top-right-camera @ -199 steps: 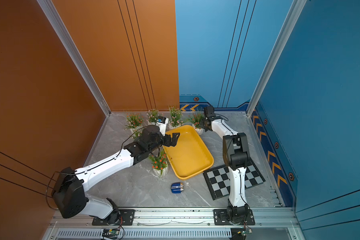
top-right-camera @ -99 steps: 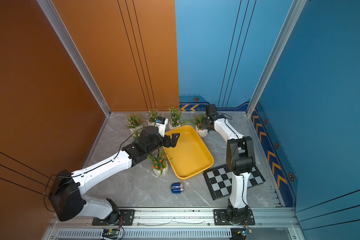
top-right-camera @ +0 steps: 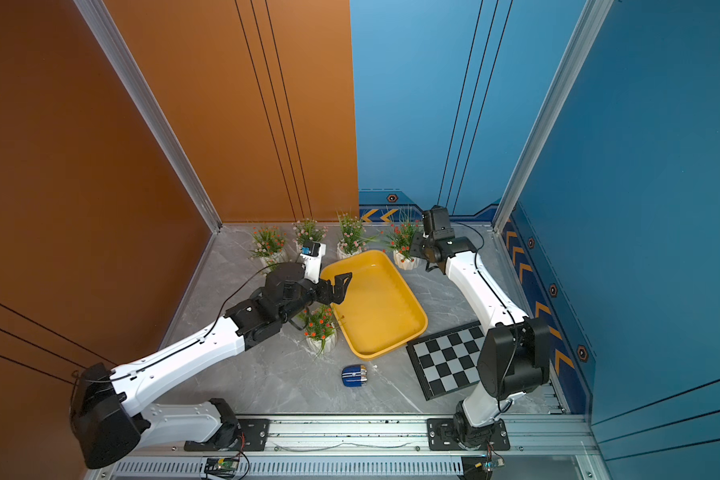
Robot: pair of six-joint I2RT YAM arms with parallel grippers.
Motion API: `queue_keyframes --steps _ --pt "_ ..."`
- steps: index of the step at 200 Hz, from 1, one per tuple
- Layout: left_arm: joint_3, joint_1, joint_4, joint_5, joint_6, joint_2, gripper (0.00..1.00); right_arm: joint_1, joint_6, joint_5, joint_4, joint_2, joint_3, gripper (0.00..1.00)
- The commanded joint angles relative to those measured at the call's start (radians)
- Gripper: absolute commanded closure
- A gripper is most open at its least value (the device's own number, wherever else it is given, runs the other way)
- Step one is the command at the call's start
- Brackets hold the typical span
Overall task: Put the potted gypsophila into the storage box
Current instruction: Place the baby's breath potted plant at the storage box.
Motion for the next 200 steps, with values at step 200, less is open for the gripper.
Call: queue_keyframes --steps 200 --pt "-0.115 -0.023 -0.163 -0.232 -0.047 -0.177 0.02 0.129 0.127 -0.02 0.343 0.328 0.033 1.0"
